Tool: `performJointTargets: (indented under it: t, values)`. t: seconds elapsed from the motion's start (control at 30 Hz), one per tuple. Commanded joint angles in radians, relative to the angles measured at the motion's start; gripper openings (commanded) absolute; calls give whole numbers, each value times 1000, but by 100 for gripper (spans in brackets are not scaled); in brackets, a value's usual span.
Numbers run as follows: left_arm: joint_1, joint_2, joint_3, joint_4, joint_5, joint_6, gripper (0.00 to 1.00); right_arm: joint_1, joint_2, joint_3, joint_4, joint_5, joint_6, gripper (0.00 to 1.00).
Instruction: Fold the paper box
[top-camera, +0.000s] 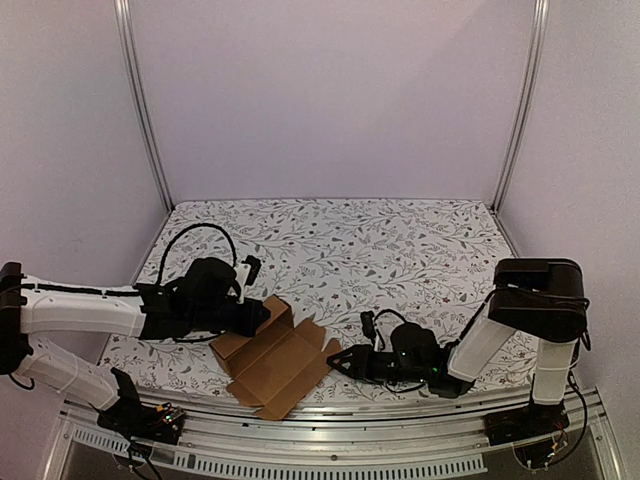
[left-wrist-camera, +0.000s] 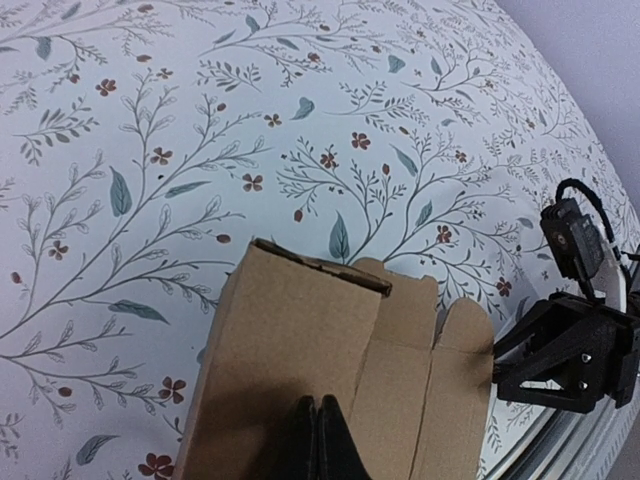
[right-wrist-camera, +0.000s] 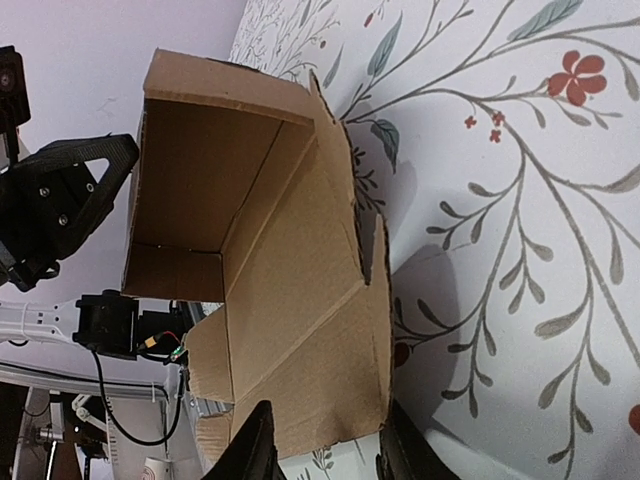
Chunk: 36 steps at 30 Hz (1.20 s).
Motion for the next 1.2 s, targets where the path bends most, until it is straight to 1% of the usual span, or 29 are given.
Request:
performJointTargets:
  t: [0.0, 0.13, 0.2, 0.4, 0.73, 1.0, 1.03, 1.07, 1.17]
  values:
    - [11, 8, -32, -55, 21, -7, 0, 18, -34, 11, 6, 32, -45, 35]
    - [12, 10, -34, -55, 22, -8, 0, 25, -42, 6, 25, 48, -60, 35]
    - [12, 7, -34, -58, 23, -9, 0, 26, -40, 5, 32, 55, -60, 31]
    - [11, -7, -31, -71, 20, -9, 0, 27, -29, -1, 48, 72, -53, 16]
    - [12, -45, -35, -82, 26, -7, 0, 28, -16, -8, 64, 87, -45, 0]
    - [12, -150, -20, -148, 1, 11, 1, 26, -32, -12, 64, 89, -64, 0]
    - [12, -164, -14, -162, -6, 12, 3, 26, -41, -14, 63, 90, -67, 0]
    - [12, -180, -8, -177, -14, 14, 8, 25, -49, -15, 56, 114, -73, 0]
    - [12, -229, 16, -217, -32, 22, 22, 24, -91, -9, -1, 122, -99, 0]
